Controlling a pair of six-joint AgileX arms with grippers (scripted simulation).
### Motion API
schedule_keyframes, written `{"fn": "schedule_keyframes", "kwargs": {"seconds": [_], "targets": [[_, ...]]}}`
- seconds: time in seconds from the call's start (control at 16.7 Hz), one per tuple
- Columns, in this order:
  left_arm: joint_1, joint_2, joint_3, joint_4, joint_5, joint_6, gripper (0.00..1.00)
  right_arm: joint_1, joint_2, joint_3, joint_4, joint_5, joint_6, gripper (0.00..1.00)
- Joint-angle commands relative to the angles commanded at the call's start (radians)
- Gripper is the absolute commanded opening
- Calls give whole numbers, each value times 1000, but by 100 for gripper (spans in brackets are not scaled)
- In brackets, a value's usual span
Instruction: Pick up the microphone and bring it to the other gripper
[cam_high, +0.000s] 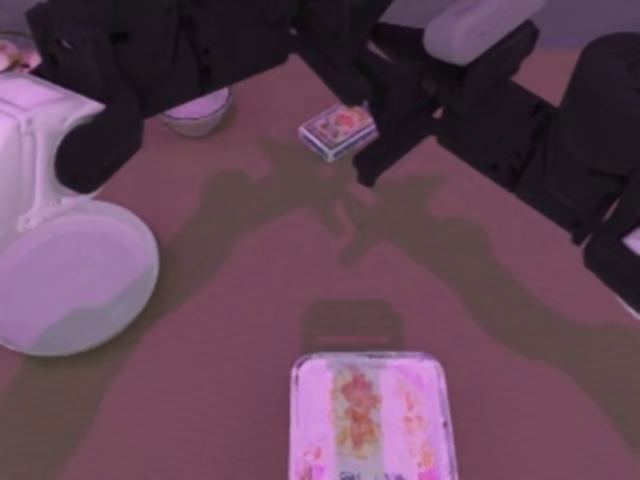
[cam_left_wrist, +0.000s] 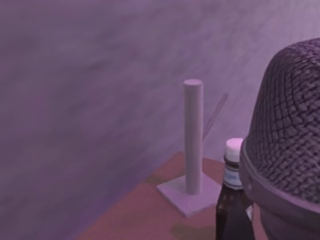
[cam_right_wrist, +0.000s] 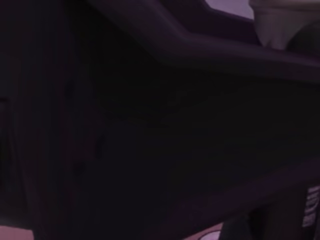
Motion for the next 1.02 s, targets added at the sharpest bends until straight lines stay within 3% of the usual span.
{"fn": "schedule_keyframes", "kwargs": {"seconds": [0.54, 1.02], "targets": [[0, 0, 0, 0, 0, 0, 0, 0, 0, 0, 0, 0, 0, 98], [0, 0, 0, 0, 0, 0, 0, 0, 0, 0, 0, 0, 0, 100]]}}
